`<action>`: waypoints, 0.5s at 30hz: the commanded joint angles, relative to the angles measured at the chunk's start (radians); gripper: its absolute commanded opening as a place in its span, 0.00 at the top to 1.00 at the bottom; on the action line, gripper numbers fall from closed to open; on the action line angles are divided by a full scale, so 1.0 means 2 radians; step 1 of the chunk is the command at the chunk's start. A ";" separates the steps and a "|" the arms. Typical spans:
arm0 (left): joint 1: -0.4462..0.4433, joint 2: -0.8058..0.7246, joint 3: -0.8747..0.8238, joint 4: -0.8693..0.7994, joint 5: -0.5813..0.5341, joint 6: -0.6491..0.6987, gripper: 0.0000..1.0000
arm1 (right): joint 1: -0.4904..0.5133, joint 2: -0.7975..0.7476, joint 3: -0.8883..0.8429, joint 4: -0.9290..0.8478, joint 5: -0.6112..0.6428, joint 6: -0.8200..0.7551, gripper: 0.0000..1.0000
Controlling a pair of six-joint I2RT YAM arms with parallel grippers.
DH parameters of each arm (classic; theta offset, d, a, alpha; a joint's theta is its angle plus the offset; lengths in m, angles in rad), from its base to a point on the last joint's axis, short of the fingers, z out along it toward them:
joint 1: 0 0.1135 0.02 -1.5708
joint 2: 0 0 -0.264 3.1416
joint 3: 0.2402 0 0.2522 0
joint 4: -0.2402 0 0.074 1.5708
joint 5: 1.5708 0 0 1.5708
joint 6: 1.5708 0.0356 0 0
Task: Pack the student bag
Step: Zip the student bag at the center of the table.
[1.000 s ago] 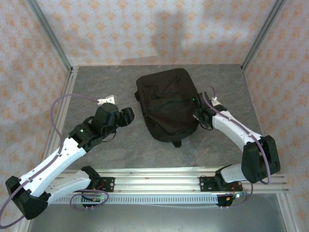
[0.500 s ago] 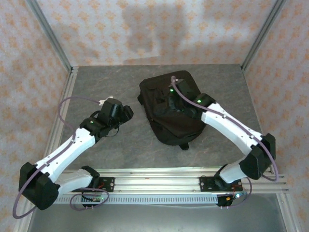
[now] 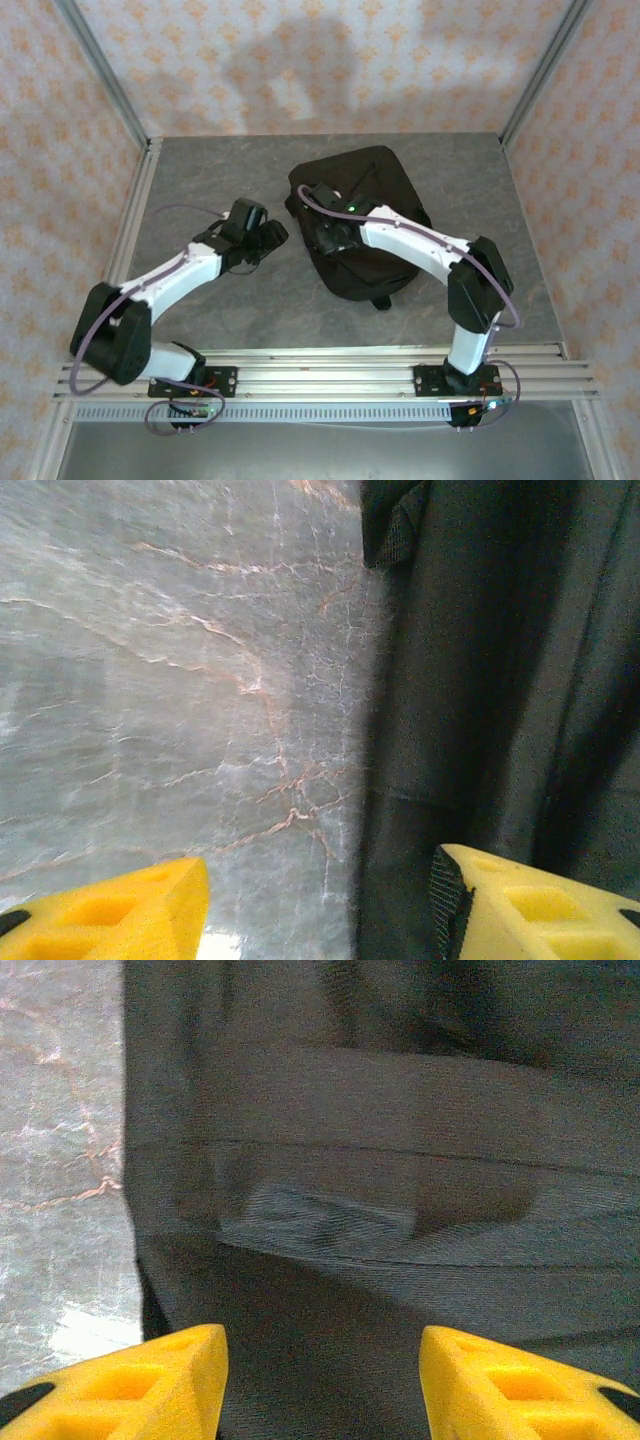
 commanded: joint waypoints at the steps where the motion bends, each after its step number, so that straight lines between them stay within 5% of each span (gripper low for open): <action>1: -0.010 0.040 0.038 0.065 0.030 0.005 0.38 | -0.017 -0.039 -0.026 0.024 0.006 0.033 0.48; 7: -0.014 0.107 0.065 0.132 0.039 0.009 0.39 | -0.033 -0.079 -0.069 0.046 -0.015 0.047 0.49; 15: -0.014 0.172 0.099 0.194 0.071 -0.008 0.53 | -0.039 -0.111 -0.109 0.056 -0.036 0.047 0.50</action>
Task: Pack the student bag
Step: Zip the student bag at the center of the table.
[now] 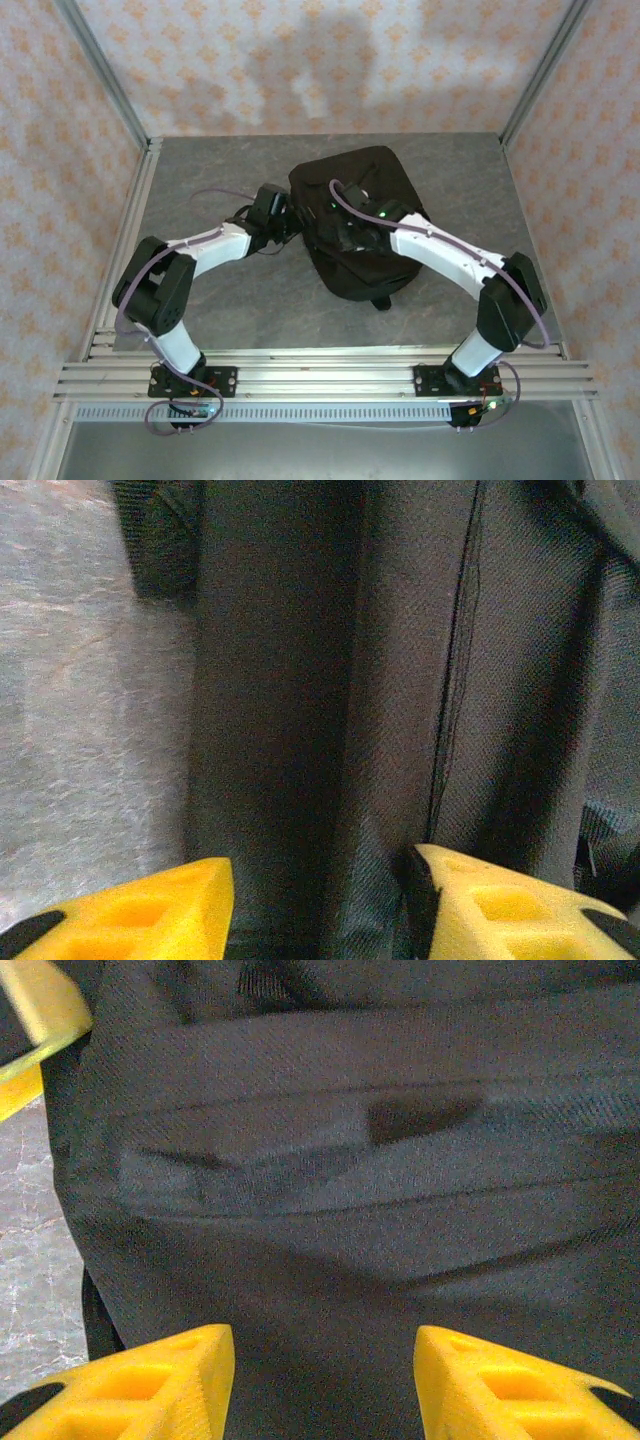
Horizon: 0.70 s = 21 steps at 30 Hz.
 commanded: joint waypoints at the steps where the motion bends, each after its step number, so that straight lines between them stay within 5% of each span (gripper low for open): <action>1: 0.001 0.023 0.027 0.051 0.024 -0.011 0.56 | -0.002 -0.018 -0.016 0.010 -0.013 0.005 0.51; 9: 0.000 0.024 0.036 0.078 0.042 -0.046 0.98 | -0.002 -0.035 -0.013 -0.004 -0.047 -0.020 0.53; 21: -0.012 -0.113 -0.008 -0.003 0.006 -0.116 1.00 | 0.004 -0.089 -0.034 0.011 -0.158 0.017 0.67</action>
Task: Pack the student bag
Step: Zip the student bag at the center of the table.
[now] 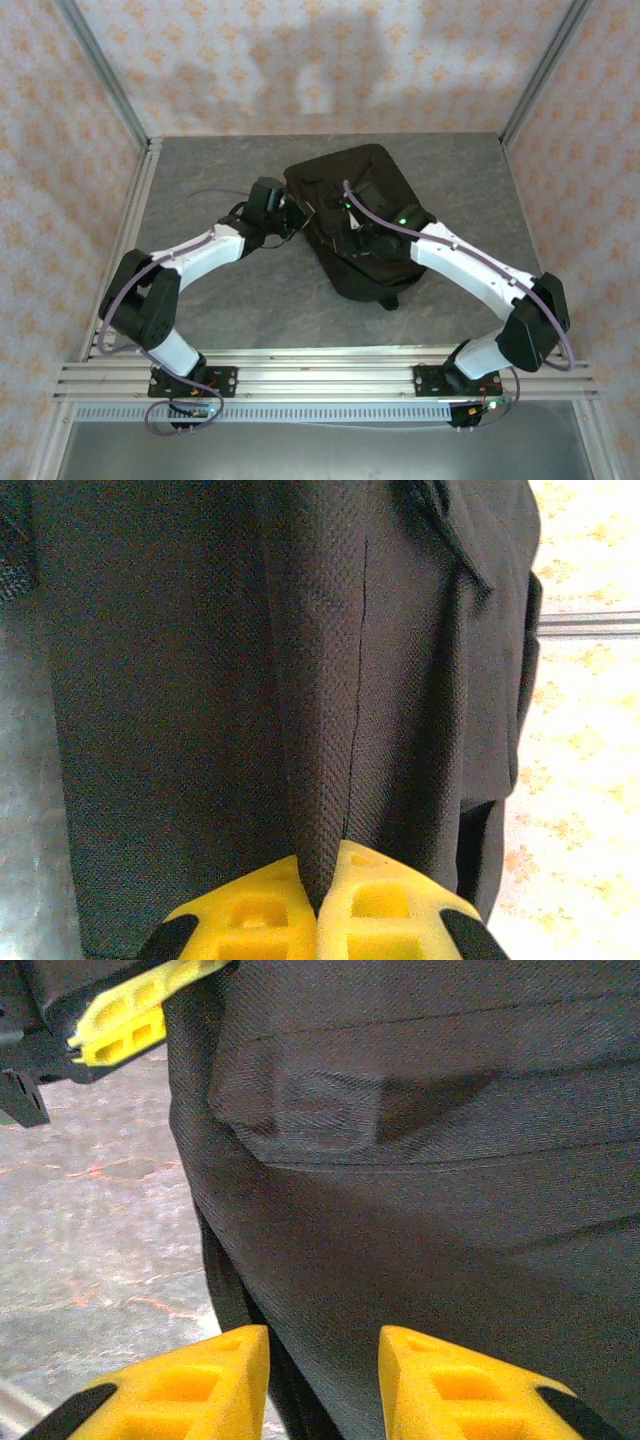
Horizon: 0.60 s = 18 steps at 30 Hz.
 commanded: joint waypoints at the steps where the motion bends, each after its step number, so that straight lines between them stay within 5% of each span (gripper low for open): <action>1: -0.005 -0.046 -0.008 -0.003 -0.021 -0.027 1.00 | 0.005 -0.015 -0.014 0.010 -0.036 0.029 0.68; 10: -0.018 -0.068 -0.023 -0.015 -0.022 -0.029 1.00 | 0.007 -0.003 -0.020 0.025 -0.031 0.062 0.72; 18: -0.019 -0.068 -0.029 -0.014 -0.021 -0.029 1.00 | 0.010 -0.024 -0.053 0.057 -0.066 0.103 0.89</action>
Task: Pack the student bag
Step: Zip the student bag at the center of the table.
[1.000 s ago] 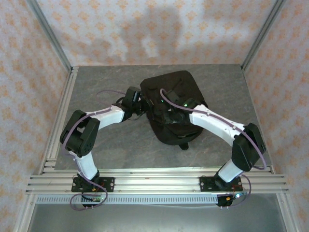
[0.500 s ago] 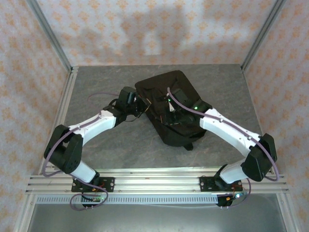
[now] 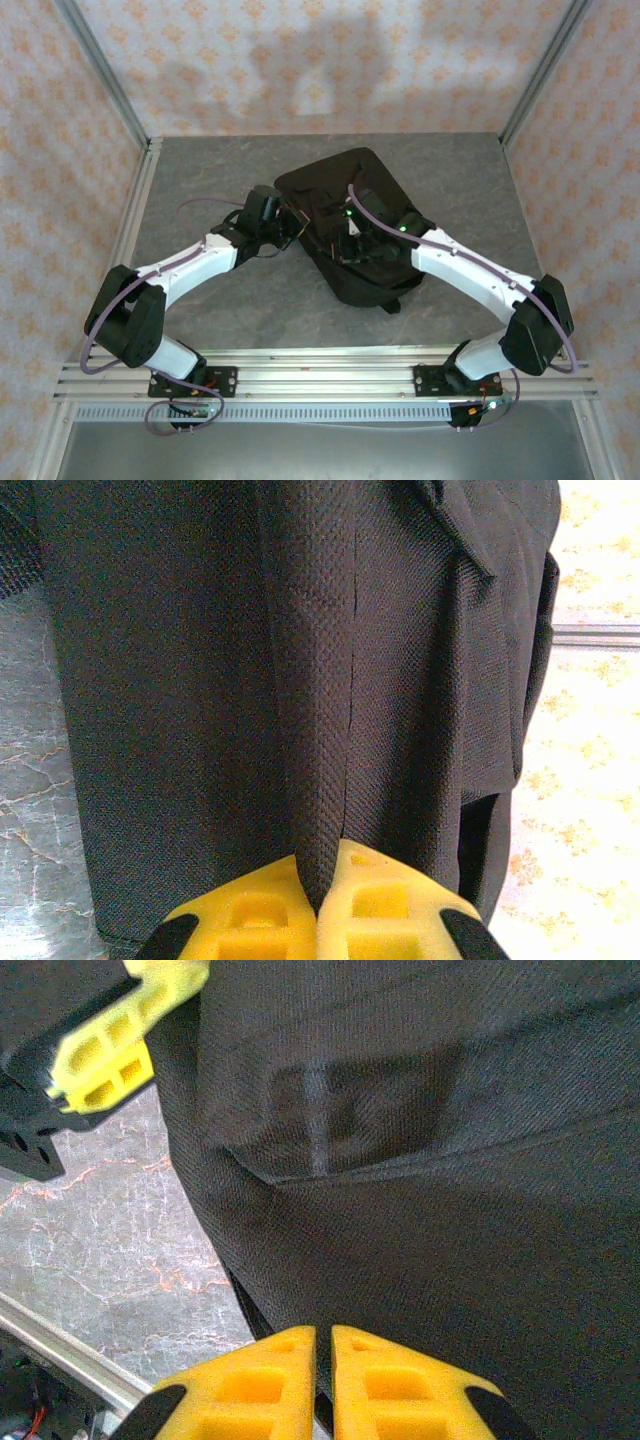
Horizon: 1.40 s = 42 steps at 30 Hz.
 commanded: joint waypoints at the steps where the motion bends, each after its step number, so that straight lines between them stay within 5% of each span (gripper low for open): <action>1: -0.006 -0.026 0.001 0.019 -0.003 -0.003 1.00 | 0.004 -0.018 -0.018 0.018 -0.013 0.026 0.89; 12: -0.006 -0.030 0.001 0.013 -0.004 0.002 1.00 | 0.006 -0.047 -0.040 0.019 -0.020 0.043 0.82; 32: -0.006 -0.031 -0.001 0.010 -0.006 0.002 1.00 | 0.014 -0.085 -0.082 0.021 -0.019 0.054 0.87; 42: -0.006 -0.036 -0.004 0.011 -0.005 0.002 1.00 | 0.007 -0.059 -0.078 0.030 0.008 0.057 0.77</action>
